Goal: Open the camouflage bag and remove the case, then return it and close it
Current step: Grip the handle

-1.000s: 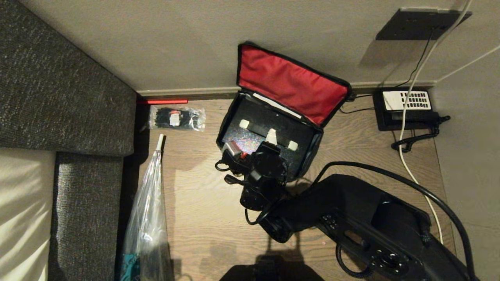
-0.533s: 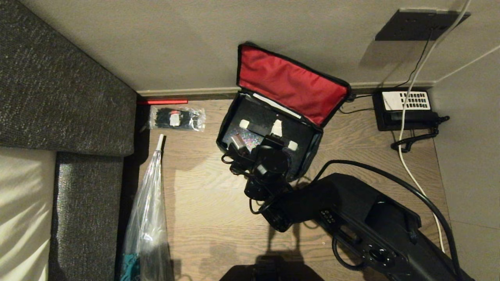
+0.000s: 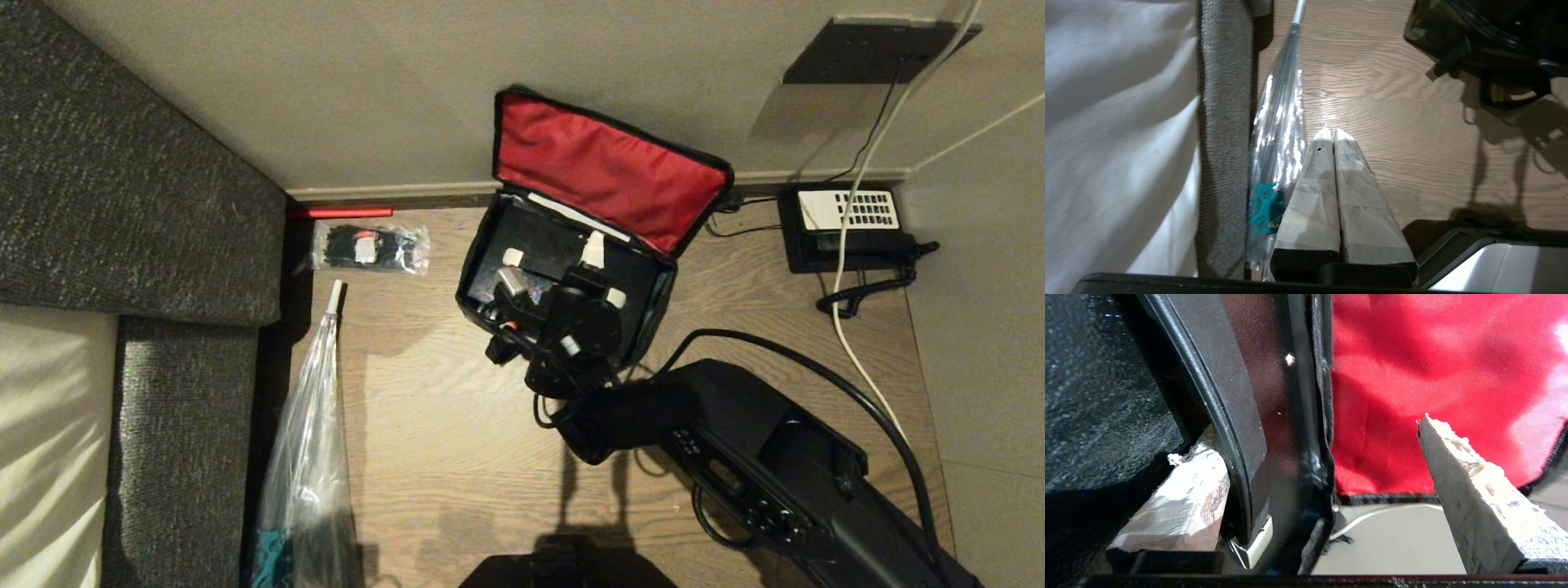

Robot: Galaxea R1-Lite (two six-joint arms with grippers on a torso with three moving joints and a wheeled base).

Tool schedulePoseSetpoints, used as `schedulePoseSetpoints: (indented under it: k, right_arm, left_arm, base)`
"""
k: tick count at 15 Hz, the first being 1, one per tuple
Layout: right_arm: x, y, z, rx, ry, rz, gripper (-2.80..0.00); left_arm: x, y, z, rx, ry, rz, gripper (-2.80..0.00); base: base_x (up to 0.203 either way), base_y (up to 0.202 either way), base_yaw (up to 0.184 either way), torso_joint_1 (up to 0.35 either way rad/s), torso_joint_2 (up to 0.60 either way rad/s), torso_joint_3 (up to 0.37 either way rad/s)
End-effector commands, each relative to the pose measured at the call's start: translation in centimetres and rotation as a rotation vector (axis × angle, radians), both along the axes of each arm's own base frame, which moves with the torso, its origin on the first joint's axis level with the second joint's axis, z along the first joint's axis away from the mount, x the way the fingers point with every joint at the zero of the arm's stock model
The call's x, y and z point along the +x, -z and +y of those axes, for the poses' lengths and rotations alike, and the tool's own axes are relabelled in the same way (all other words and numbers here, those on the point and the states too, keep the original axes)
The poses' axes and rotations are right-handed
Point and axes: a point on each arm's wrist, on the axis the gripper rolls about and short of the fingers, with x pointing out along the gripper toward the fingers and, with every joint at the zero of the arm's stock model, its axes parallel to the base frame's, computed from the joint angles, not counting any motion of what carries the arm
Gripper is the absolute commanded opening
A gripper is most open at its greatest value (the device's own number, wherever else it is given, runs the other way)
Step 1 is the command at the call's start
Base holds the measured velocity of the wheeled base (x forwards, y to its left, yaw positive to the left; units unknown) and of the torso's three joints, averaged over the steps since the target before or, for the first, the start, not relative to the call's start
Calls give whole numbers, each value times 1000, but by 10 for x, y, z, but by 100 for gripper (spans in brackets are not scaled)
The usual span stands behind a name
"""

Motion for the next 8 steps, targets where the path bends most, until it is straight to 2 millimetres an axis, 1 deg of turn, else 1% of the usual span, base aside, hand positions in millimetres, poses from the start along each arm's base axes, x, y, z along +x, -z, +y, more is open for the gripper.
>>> schedulePoseSetpoints:
  k: [1,4,7,8]
  right_arm:
    - [4,1,-5,-15,24,4,0]
    - [11,0,-14,-49,56,17,0]
    - [12,-1,-15,-50,59,17,0]
    - [11,-6,-16,-45,60,10,0]
  left_arm:
    - [0,1,0,-1,-1,0,-280]
    - [0,1,0,-1,-1,1,-280]
    - [0,1,0,-1,-1,1,-280]
    - [0,1,0,-1,-1,1,-280]
  base:
    - [0,0,0,0,0,0]
    - [0,0,0,0,0,0]
    - [0,0,0,0,0,0]
    - [0,0,0,0,0,0]
